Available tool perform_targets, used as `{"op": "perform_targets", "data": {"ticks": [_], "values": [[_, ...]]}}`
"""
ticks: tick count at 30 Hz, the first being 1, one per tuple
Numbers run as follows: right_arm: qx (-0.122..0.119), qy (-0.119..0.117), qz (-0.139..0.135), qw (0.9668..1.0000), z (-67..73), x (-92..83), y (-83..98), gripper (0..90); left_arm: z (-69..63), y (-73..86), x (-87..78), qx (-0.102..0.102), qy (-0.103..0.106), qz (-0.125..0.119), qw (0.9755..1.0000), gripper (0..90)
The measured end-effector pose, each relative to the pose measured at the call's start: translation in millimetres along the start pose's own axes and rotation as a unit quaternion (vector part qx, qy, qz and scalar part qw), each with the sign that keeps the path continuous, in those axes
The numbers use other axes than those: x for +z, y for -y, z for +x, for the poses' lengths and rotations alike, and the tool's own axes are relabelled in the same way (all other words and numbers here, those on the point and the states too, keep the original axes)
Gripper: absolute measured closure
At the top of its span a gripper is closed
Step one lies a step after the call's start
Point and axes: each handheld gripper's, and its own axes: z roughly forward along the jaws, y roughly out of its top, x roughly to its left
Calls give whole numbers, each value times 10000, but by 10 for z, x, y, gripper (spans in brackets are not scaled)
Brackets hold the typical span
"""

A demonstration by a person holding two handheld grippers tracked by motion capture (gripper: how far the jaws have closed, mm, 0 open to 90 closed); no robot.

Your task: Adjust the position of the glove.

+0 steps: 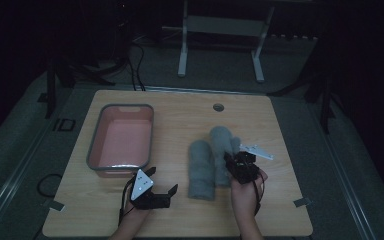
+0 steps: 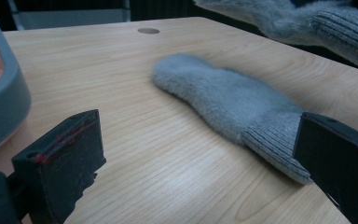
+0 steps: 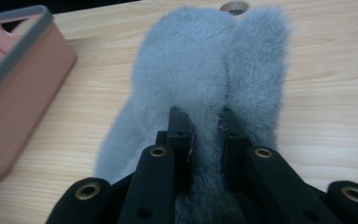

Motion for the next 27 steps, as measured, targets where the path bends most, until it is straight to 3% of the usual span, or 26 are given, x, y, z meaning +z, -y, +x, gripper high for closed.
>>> {"op": "perform_targets", "data": {"ticks": [2, 9, 15, 18, 20, 27], "values": [[-50, -11, 16, 10000, 104, 27, 31, 793, -9, 2, -5, 25, -49, -10, 10000, 22], [125, -49, 155, 9998, 379, 150, 209, 793, -41, 5, -14, 52, -273, 22, 9996, 22], [249, -82, 212, 9994, 526, 218, 326, 790, -40, -4, 12, 106, -174, 34, 9998, 22], [238, -31, 274, 9993, 551, 287, 376, 788, -34, -5, 14, 40, -164, 35, 9999, 22], [203, 86, 441, 9988, 520, 421, 495, 767, -34, -6, 16, 1, -154, 78, 9999, 22], [39, -29, 454, 9990, 500, 447, 512, 685, -28, -9, 25, -8, -88, 97, 9999, 22]]}}
